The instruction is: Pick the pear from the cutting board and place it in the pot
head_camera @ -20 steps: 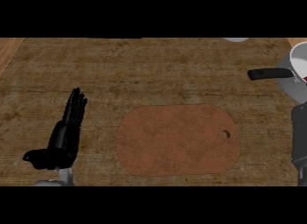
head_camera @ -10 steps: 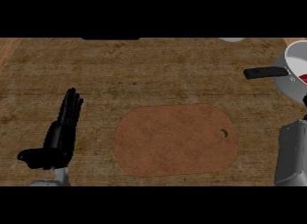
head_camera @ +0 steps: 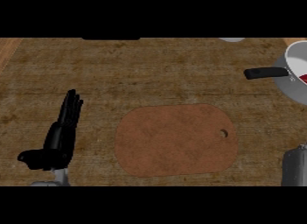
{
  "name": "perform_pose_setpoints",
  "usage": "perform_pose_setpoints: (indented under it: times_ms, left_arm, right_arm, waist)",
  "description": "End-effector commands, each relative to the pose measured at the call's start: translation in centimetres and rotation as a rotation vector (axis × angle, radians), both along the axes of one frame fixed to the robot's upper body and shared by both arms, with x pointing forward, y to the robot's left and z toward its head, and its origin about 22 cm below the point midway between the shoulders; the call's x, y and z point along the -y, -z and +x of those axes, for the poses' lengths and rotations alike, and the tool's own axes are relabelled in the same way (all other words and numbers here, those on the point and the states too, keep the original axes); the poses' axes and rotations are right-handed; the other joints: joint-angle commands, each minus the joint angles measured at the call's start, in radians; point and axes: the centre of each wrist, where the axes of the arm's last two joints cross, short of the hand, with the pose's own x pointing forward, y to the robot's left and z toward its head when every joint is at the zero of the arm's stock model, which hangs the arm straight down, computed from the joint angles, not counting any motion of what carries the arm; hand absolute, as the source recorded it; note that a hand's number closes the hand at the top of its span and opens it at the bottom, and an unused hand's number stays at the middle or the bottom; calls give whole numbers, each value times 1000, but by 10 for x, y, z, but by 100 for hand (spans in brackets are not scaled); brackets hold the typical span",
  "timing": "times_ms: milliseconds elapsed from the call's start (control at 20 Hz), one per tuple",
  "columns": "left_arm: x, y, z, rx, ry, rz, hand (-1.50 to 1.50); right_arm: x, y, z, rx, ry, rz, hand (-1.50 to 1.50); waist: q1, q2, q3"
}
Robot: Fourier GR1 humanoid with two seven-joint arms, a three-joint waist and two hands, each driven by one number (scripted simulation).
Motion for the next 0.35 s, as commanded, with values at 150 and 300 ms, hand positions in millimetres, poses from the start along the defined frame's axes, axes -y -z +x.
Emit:
perform_pose_setpoints:
  times_ms: [150, 300]
  left_arm:
    - [-1, -9, 3, 2, -13, 6, 0]
    - [-7, -4, 3, -7, -16, 0, 0]
  right_arm:
    - [12, -22, -36, 159, 92, -27, -150]
    - [19, -10, -54, 166, 124, -12, -150]
  waist:
    - [-4, -3, 0]
    - [-3, 0, 0]
